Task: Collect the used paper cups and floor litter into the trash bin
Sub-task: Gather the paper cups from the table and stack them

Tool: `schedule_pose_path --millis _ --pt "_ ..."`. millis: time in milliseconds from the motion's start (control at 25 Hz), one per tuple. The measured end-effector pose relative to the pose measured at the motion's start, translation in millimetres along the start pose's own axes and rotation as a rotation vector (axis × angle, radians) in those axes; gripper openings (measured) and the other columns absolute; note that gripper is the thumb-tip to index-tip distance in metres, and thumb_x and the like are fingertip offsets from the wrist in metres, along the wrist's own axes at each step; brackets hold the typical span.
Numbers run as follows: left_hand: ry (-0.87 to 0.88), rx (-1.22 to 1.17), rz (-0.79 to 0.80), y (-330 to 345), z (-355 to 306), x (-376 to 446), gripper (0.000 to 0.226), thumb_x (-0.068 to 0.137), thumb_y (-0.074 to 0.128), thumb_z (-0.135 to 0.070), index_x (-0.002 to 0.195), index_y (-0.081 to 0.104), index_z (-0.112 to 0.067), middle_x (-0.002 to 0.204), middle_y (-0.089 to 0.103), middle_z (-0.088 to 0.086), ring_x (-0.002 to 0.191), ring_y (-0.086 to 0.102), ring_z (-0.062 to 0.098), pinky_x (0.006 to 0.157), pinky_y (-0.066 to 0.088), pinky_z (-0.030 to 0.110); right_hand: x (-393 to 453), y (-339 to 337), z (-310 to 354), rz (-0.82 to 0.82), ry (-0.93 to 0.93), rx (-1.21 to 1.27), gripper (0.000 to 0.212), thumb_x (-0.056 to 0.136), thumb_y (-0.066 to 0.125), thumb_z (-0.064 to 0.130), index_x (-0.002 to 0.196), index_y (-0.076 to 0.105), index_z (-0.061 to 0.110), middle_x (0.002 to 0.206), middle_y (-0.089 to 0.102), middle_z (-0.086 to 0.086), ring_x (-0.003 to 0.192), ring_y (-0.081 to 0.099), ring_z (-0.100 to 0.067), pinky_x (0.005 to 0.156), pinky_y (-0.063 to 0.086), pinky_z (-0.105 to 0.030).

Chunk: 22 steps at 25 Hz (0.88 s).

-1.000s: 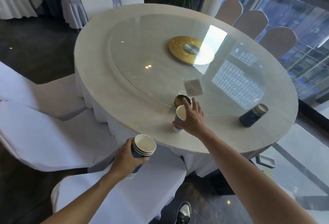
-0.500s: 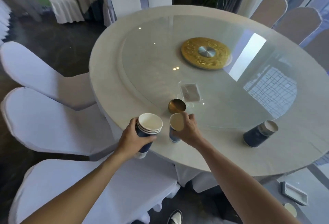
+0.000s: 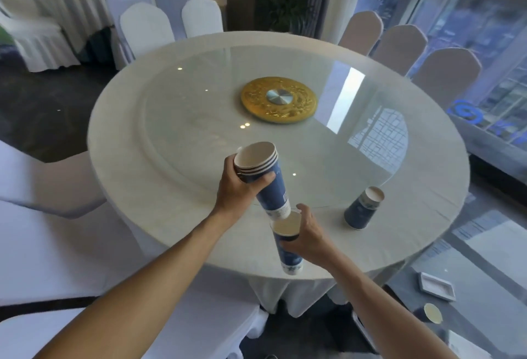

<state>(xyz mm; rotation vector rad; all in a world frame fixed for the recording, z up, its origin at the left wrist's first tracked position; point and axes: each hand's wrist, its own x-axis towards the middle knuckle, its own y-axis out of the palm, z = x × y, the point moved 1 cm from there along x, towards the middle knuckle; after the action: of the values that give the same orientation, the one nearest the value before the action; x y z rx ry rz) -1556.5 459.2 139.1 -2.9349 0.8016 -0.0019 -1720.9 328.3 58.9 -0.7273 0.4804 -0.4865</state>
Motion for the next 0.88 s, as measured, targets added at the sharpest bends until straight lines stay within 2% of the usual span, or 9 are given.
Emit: schedule_pose_path --millis 80,160,240,360,480,600,720,800,880 --pt "0.016 -0.002 0.085 18 -1 -3 0.084 0.064 0.097 -0.027 0.134 0.052 -0.015 0.126 0.067 0.001 0.112 0.067 0.015 0.081 0.056 0.017 -9 -9 0 -0.031 0.027 0.066 0.108 0.063 0.089 0.039 0.148 0.027 0.015 0.125 0.058 -0.004 0.108 0.059 -0.024 0.091 0.055 -0.041" --pt "0.019 0.034 0.212 33 3 -7 0.077 0.070 0.095 -0.016 0.135 0.052 -0.010 0.125 0.067 0.002 0.111 0.066 0.014 0.076 0.053 0.009 -15 -16 2 -0.073 0.045 0.146 0.112 0.063 0.091 0.035 0.150 0.024 0.014 0.114 0.060 0.008 0.108 0.061 -0.019 0.092 0.056 -0.041" --pt "-0.004 0.062 0.352 48 13 -10 0.084 0.072 0.094 -0.019 0.141 0.047 -0.014 0.129 0.063 0.001 0.118 0.065 0.020 0.080 0.056 0.015 -21 -23 -1 -0.141 0.042 0.216 0.108 0.064 0.092 0.033 0.147 0.026 0.014 0.111 0.058 0.016 0.110 0.063 -0.016 0.093 0.057 -0.040" --pt "-0.119 0.081 0.502 67 31 -19 0.099 0.078 0.090 -0.024 0.156 0.030 -0.017 0.138 0.053 0.001 0.126 0.060 0.023 0.094 0.055 0.028 -30 -35 -9 -0.251 0.049 0.323 0.093 0.060 0.092 0.034 0.132 0.034 0.025 0.121 0.059 0.005 0.109 0.064 -0.012 0.090 0.059 -0.035" --pt "-0.137 0.168 0.611 84 48 -22 0.078 0.087 0.079 -0.018 0.153 0.036 -0.018 0.143 0.056 0.004 0.130 0.059 0.026 0.093 0.055 0.028 -37 -43 -20 -0.276 0.044 0.354 0.094 0.054 0.090 0.044 0.129 0.036 0.027 0.121 0.061 0.005 0.111 0.065 -0.011 0.092 0.059 -0.038" --pt "-0.130 0.251 0.714 102 63 -21 0.071 0.084 0.077 -0.012 0.146 0.045 -0.023 0.135 0.060 -0.001 0.126 0.060 0.024 0.093 0.058 0.030 -35 -56 -37 -0.197 0.049 0.429 0.094 0.060 0.094 0.033 0.134 0.036 0.022 0.124 0.060 0.004 0.114 0.066 -0.013 0.091 0.059 -0.032" --pt "-0.136 0.281 0.726 123 70 -17 0.083 0.069 0.087 -0.017 0.142 0.048 -0.025 0.129 0.065 -0.003 0.120 0.064 0.021 0.097 0.059 0.036 -28 -73 -55 -0.047 0.060 0.452 0.078 0.070 0.081 0.006 0.134 0.038 0.016 0.118 0.058 0.003 0.109 0.062 -0.013 0.081 0.055 -0.020" --pt "-0.137 0.298 0.706 138 74 -12 0.088 0.062 0.095 -0.019 0.138 0.051 -0.027 0.123 0.069 -0.007 0.117 0.066 0.016 0.094 0.059 0.032 -15 -88 -70 0.048 0.060 0.475 0.074 0.067 0.069 0.006 0.135 0.042 0.014 0.116 0.059 0.001 0.104 0.061 -0.010 0.077 0.052 -0.019" --pt "-0.148 0.327 0.654 159 75 -8 0.088 0.059 0.099 -0.023 0.133 0.053 -0.028 0.120 0.070 -0.007 0.113 0.067 0.014 0.091 0.059 0.031 1 -108 -90 0.114 0.084 0.507 0.076 0.065 0.064 0.012 0.138 0.043 0.013 0.121 0.059 -0.005 0.106 0.061 -0.013 0.079 0.054 -0.024"
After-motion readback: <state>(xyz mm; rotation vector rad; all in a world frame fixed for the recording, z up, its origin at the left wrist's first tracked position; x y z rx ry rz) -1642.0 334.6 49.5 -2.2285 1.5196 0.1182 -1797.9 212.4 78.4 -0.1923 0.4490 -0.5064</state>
